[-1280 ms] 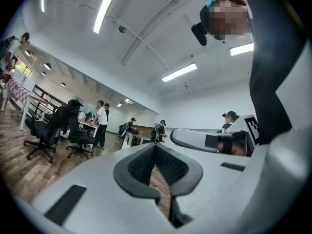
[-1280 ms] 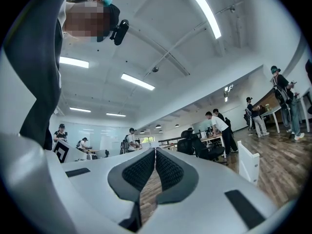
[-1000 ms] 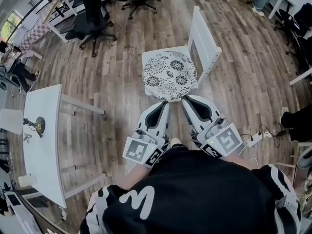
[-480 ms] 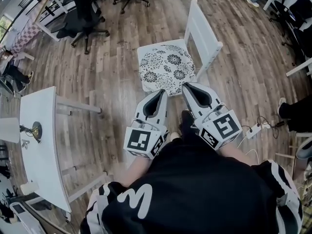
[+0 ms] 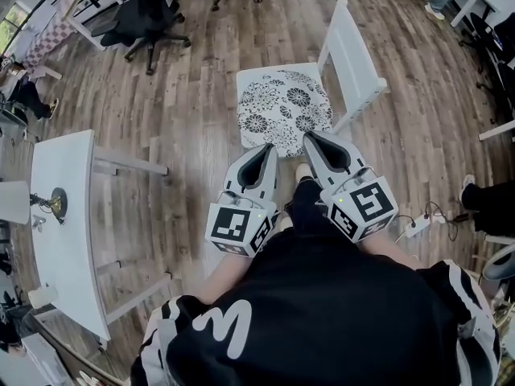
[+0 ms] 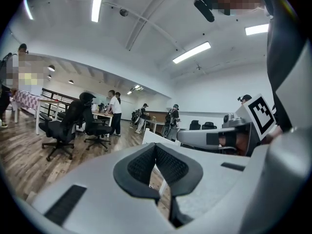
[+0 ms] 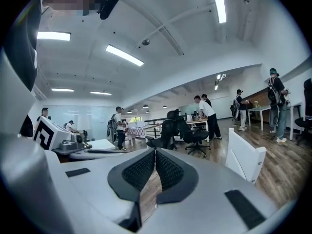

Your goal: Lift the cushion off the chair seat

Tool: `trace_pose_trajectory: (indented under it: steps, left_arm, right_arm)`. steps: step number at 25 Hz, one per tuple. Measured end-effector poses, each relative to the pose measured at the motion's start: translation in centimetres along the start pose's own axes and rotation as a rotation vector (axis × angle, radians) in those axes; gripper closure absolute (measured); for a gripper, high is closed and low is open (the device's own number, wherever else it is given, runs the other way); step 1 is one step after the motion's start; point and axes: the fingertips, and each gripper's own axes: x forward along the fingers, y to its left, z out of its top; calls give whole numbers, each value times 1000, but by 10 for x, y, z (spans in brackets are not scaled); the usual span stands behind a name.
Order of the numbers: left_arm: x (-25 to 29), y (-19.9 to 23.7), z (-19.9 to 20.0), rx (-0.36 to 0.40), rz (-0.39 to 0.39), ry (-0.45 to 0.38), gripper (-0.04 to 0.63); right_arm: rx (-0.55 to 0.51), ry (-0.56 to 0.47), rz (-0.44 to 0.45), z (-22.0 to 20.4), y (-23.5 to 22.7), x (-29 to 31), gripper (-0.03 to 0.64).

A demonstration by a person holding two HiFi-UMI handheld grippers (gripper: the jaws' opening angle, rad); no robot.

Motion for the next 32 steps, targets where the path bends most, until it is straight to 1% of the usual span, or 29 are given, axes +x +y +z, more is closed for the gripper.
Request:
trace_pose_trajectory:
  steps: [4, 7, 10, 16, 21, 28, 29, 30, 32]
  left_arm:
    - [21, 10, -5, -21, 7, 18, 591]
    - [42, 16, -11, -49, -12, 37, 591]
    - [64, 22, -19, -60, -24, 66, 591]
    - [109, 45, -27, -75, 3, 105, 591]
    - [138, 60, -34, -85, 27, 139, 589]
    - [176, 82, -63, -97, 71, 225, 588]
    - [181, 84, -69, -99, 74, 238, 584]
    - [187, 86, -75, -100, 75, 251, 567]
    - [196, 89, -87, -98, 77, 276, 518]
  right_arm:
    - [35, 7, 0, -3, -21, 13, 595]
    - [68, -8, 8, -1, -39, 26, 595]
    - [69, 21, 11, -4, -55, 41, 595]
    - [71, 81, 5, -7, -93, 73, 595]
    - [82, 103, 27, -9, -116, 97, 595]
    - [114, 137, 62, -19, -145, 124, 595]
    - [119, 141, 64, -21, -149, 127, 595]
    - [122, 144, 66, -23, -153, 130, 595]
    - [127, 153, 71, -27, -160, 134, 595]
